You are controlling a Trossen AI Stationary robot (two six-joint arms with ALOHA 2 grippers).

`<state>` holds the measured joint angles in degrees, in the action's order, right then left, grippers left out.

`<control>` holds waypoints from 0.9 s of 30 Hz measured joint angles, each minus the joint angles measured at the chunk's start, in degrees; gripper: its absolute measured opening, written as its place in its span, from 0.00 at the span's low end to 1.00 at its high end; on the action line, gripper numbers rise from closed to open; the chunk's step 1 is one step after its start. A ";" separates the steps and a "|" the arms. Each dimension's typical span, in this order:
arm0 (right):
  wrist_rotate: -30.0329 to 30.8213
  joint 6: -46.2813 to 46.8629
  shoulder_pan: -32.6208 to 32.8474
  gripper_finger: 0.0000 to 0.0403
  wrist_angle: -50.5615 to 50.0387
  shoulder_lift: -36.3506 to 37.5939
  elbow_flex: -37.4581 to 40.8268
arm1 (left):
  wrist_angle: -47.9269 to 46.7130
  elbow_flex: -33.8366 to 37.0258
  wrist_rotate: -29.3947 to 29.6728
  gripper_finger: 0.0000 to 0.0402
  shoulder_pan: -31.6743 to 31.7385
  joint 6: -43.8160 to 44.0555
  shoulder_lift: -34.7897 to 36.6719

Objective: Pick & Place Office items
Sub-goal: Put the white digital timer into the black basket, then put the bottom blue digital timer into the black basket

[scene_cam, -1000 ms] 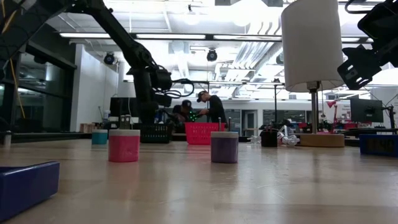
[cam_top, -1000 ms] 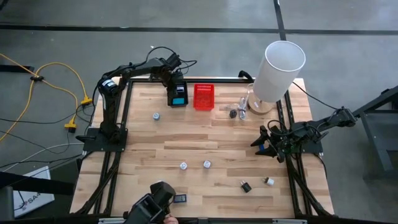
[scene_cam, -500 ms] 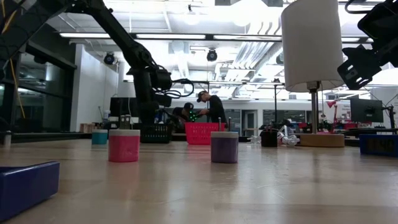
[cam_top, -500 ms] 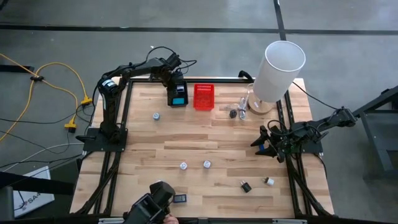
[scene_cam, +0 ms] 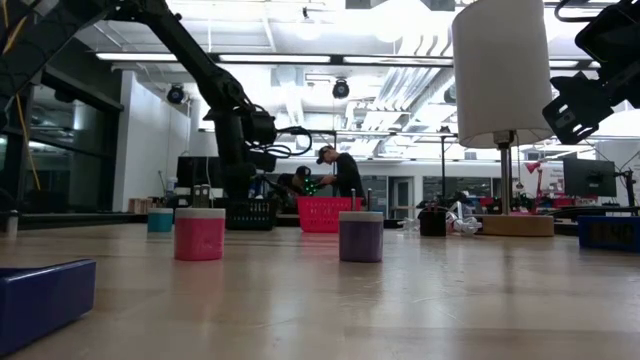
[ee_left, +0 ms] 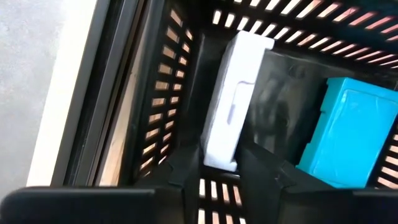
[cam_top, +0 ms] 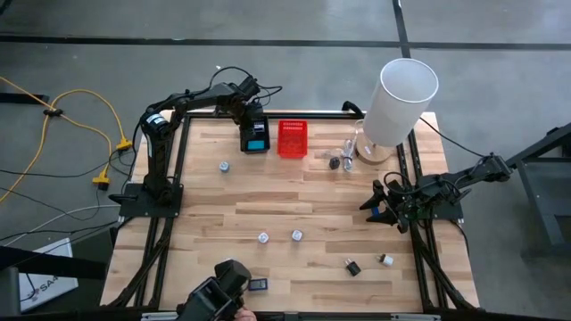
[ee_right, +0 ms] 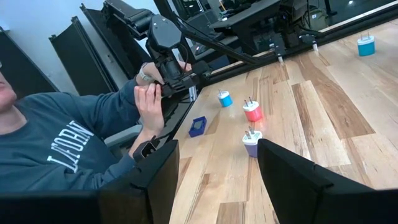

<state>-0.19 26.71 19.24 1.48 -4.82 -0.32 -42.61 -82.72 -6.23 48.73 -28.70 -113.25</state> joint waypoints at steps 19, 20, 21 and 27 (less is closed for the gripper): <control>0.00 0.00 0.00 0.51 0.00 0.00 0.00 | -0.13 -0.07 -0.24 0.38 0.17 0.20 0.63; -0.02 -0.01 0.00 0.51 0.00 0.00 0.00 | -0.27 -0.07 -0.06 0.38 0.20 0.23 1.09; 0.00 -0.01 -0.02 0.51 0.00 0.00 0.00 | -0.41 -0.07 0.36 0.38 0.20 0.23 1.62; 0.00 -0.01 -0.01 0.51 0.00 0.00 0.00 | -1.92 -0.09 0.91 0.38 0.20 0.23 4.73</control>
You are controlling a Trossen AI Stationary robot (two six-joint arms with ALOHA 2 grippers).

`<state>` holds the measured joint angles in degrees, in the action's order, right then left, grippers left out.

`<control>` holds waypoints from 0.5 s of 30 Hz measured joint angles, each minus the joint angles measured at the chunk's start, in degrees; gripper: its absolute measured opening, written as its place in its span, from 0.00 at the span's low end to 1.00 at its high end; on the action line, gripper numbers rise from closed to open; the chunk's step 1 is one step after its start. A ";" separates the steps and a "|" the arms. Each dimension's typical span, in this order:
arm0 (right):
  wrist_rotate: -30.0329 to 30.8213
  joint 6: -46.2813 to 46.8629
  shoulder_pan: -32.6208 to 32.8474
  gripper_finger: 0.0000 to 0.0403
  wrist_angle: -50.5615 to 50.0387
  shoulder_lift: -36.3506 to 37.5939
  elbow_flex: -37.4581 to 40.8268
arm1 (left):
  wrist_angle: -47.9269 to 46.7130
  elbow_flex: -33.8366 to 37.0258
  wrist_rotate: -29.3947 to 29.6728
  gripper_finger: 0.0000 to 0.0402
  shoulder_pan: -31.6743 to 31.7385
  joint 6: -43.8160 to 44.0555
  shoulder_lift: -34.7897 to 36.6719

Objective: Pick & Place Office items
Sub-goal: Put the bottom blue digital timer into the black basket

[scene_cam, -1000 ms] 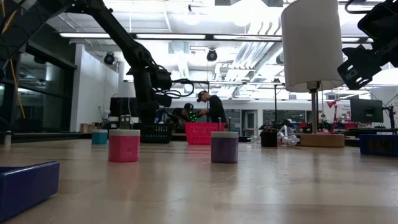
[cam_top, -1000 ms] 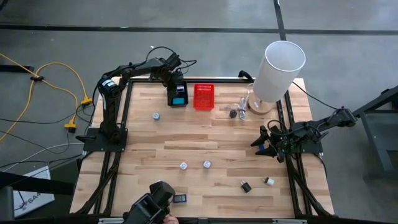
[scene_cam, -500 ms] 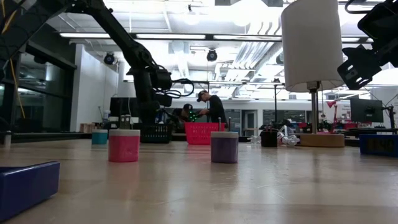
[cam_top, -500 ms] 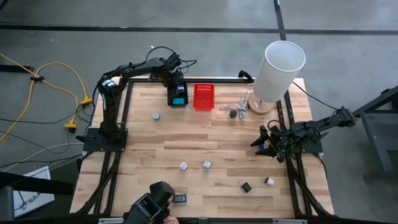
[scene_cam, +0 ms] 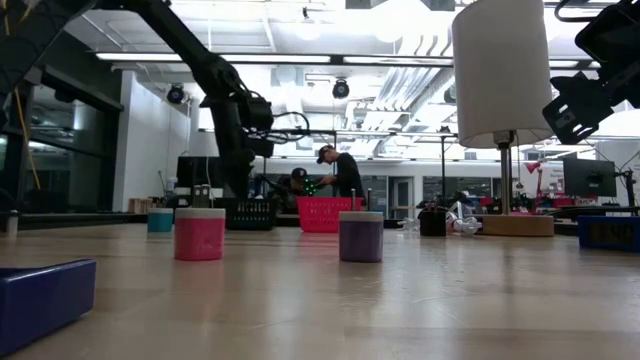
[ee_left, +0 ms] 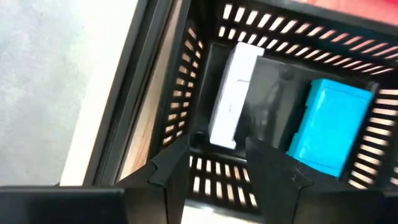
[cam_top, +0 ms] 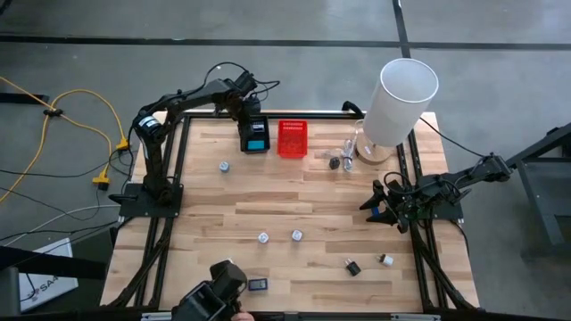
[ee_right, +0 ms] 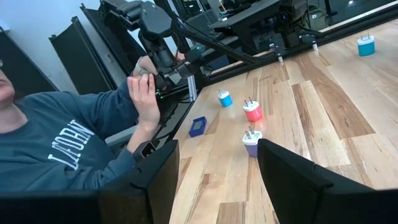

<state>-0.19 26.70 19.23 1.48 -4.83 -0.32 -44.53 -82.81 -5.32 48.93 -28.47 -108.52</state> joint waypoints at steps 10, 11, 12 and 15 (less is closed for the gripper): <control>-0.01 0.00 0.01 0.51 0.00 0.00 0.00 | -3.32 0.00 0.04 0.38 -2.49 0.92 4.32; 0.00 0.00 0.01 0.51 0.00 0.01 0.00 | -3.69 0.00 0.02 0.38 -2.88 0.93 4.65; 0.00 0.00 0.01 0.51 0.00 0.01 0.00 | -4.19 0.00 -0.16 0.38 -3.35 0.96 5.05; 0.00 0.01 0.00 0.51 0.00 0.01 0.00 | -6.46 0.00 -1.60 0.38 -4.83 1.31 6.83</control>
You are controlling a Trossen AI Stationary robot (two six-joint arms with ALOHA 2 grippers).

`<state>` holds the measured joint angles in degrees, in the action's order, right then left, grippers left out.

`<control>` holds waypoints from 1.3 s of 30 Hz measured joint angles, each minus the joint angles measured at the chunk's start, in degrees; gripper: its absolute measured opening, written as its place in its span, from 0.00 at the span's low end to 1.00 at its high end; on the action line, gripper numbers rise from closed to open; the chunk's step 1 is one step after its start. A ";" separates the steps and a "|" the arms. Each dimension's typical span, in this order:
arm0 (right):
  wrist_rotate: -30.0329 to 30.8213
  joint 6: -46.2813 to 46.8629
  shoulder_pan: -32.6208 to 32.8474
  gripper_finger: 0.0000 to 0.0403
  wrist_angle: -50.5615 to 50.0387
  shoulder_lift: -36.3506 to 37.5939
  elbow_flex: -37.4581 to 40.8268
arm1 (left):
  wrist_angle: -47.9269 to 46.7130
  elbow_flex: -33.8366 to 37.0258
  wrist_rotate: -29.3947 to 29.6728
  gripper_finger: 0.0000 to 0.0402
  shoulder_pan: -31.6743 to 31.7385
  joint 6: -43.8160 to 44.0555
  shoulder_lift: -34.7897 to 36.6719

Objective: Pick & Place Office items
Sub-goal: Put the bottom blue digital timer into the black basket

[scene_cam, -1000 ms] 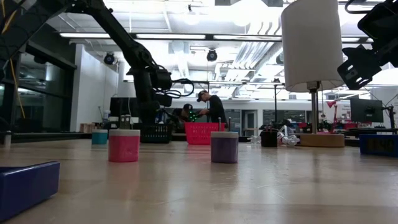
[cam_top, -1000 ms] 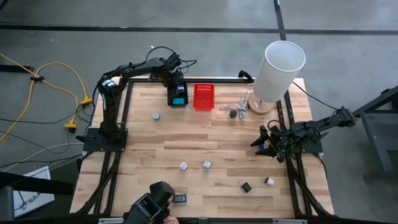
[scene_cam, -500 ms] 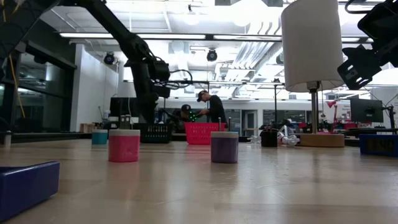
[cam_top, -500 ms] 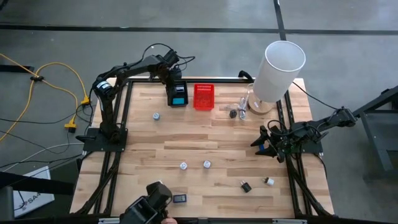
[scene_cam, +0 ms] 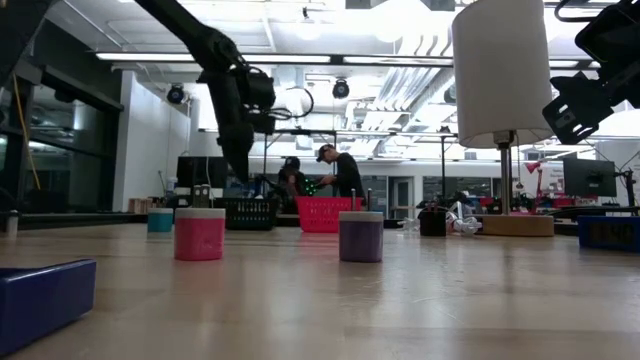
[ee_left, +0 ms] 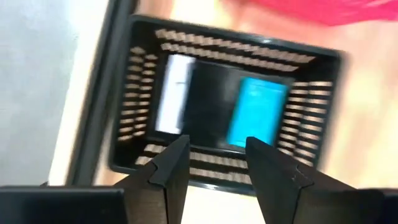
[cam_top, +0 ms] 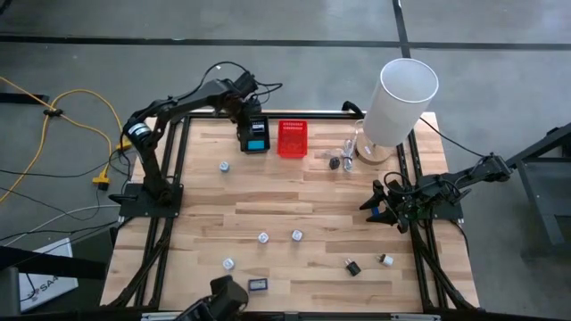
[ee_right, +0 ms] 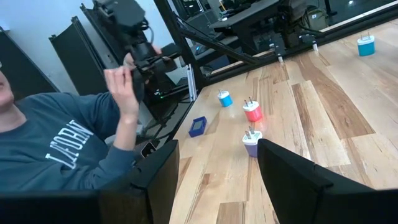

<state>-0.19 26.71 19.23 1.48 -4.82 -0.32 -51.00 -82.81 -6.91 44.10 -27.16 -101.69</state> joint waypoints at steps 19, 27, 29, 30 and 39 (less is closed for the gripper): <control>-0.02 -0.01 -0.01 0.51 0.00 0.00 0.00 | -13.79 0.04 2.01 0.38 -24.27 21.22 8.00; 0.00 -0.01 -0.01 0.51 0.00 0.00 0.00 | -13.50 0.04 11.79 0.38 -40.81 36.83 8.00; 0.00 0.01 0.01 0.51 0.00 -0.02 0.00 | -13.16 0.04 14.35 0.38 -44.93 40.74 8.00; 0.00 0.00 0.00 0.51 0.00 -0.01 0.00 | -13.08 0.04 15.41 0.38 -46.93 42.66 8.00; -0.02 0.01 0.01 0.51 0.00 -0.02 0.00 | -8.72 3.15 19.23 0.38 -61.28 57.31 8.02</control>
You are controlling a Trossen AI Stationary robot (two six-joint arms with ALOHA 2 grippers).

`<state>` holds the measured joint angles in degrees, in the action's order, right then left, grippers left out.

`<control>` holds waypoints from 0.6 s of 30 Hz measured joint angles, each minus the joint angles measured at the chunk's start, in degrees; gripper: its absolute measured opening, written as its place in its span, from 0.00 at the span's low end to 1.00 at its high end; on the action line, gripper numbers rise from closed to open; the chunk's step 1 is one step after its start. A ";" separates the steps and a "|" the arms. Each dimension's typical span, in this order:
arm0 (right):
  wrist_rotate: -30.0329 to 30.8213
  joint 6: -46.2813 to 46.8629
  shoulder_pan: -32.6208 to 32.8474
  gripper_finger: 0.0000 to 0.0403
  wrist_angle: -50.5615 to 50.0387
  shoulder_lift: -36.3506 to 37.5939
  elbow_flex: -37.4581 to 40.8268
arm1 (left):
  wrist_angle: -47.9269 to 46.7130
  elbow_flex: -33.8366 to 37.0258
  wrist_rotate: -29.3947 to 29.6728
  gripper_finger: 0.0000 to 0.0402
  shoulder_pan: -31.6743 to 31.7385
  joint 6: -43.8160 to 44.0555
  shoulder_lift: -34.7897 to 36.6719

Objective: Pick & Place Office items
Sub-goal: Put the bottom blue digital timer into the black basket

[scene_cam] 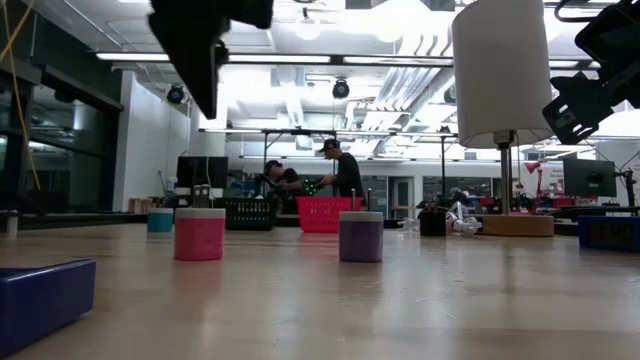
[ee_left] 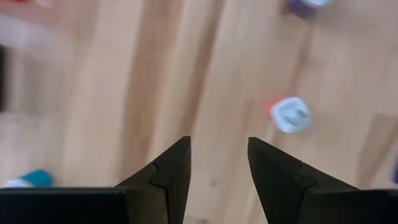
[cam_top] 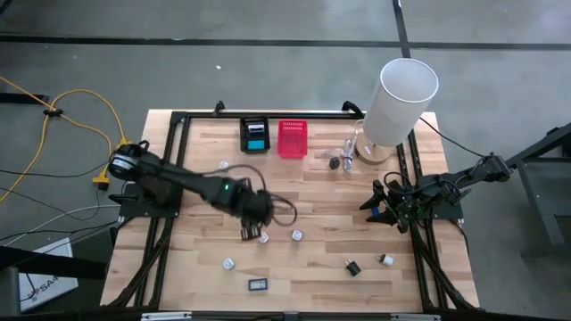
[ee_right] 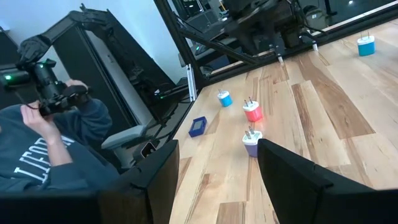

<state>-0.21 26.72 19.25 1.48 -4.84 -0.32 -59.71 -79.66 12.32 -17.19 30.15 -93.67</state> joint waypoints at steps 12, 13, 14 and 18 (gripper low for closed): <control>0.02 -0.01 0.00 0.51 0.00 0.01 0.00 | 4.54 2.01 1.79 0.38 -13.30 5.93 -1.55; 0.02 0.00 -0.02 0.51 0.00 0.00 0.00 | 5.85 2.01 2.07 0.38 -14.57 5.93 -1.84; 0.02 -0.01 -0.01 0.51 0.00 0.00 0.00 | 6.59 2.01 2.80 0.38 -15.99 6.27 -2.26; 0.02 -0.02 0.00 0.51 -0.04 0.02 0.00 | 9.05 2.01 4.13 0.38 -19.79 11.64 -4.33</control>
<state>-0.19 26.70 19.25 1.44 -4.82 -0.32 -50.66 -77.65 16.45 -36.98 41.79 -98.00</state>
